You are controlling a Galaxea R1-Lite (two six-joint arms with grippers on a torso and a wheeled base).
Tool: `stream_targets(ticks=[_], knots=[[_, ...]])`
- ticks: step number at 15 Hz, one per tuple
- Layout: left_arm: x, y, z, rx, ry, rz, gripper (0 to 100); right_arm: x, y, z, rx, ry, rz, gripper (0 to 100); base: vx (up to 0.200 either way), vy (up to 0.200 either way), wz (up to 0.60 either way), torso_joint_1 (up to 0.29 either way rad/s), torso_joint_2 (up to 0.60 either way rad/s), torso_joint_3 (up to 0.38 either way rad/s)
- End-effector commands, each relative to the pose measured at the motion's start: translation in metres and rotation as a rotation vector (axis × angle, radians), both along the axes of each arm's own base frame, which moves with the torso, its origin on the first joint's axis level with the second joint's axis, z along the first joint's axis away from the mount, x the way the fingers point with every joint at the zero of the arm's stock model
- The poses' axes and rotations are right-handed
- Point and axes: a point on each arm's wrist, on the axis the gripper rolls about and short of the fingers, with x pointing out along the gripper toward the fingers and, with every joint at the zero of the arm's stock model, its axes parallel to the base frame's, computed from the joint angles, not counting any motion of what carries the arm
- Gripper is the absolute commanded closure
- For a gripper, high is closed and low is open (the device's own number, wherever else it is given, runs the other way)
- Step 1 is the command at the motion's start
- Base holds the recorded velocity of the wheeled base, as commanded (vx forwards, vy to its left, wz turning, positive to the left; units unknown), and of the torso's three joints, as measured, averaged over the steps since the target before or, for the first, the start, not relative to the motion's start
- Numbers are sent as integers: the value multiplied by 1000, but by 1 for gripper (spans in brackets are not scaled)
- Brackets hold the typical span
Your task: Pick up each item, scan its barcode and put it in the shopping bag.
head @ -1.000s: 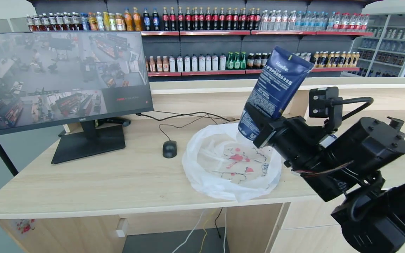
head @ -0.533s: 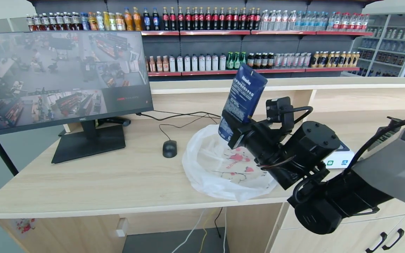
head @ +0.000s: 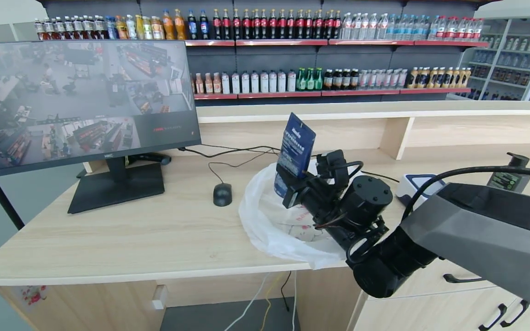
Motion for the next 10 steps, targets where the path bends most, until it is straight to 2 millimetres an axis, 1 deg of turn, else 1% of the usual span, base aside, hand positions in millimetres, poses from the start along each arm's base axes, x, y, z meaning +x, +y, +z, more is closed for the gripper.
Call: stream_targets(ticks=[1, 2, 7, 10], knots=[[0, 0, 0, 0, 0, 0, 0, 10, -5, -17, -30, 20, -1, 100, 0, 0, 0, 0, 0, 0], [0, 0, 0, 0, 0, 1, 0, 11, -6, -17, -33, 20, -3, 100, 0, 0, 0, 0, 0, 0], [0, 0, 1, 1, -6, 1, 0, 13, -4, -33, -49, 54, -3, 100, 0, 0, 0, 0, 0, 0], [0, 0, 1, 0, -6, 1, 0, 17, -8, -40, -57, 69, -16, 100, 0, 0, 0, 0, 0, 0]])
